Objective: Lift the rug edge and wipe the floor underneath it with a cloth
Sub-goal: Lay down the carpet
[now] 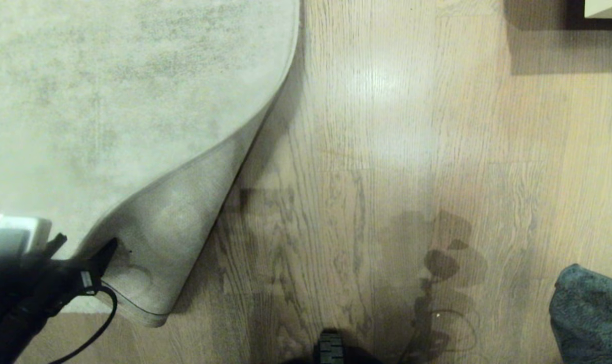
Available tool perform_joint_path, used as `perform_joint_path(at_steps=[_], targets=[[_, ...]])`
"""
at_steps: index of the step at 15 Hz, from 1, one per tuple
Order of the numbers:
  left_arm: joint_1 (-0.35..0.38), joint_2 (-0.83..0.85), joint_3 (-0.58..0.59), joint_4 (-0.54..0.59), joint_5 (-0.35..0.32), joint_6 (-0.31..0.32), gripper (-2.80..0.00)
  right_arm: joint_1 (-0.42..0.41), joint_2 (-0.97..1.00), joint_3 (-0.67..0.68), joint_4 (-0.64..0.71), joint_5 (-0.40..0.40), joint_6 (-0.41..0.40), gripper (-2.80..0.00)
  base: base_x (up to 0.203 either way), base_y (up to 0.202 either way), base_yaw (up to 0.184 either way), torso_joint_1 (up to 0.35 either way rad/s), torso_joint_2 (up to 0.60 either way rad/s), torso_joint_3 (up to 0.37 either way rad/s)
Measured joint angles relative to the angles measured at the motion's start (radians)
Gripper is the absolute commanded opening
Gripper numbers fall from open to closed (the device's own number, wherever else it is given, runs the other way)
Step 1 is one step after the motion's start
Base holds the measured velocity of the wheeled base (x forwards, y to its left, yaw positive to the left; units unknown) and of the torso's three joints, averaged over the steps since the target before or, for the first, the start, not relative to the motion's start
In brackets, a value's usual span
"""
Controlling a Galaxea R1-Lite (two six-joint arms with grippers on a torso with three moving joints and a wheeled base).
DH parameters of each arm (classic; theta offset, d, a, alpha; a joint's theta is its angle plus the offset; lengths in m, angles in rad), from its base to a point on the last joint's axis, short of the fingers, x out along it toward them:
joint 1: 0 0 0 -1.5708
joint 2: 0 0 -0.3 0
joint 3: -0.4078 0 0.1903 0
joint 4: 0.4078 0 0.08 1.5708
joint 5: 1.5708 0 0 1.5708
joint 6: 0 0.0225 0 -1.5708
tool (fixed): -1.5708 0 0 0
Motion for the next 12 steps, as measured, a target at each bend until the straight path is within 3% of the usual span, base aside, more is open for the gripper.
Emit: perform_joint_path(at_steps=[12], targets=[[-0.004, -0.206, 0.000, -0.001, -0.002, -0.118, 0.00, 0.000, 0.000, 0.000, 0.000, 0.000, 0.000, -2.80, 0.000, 0.000, 0.000, 0.000, 0.00, 0.000]])
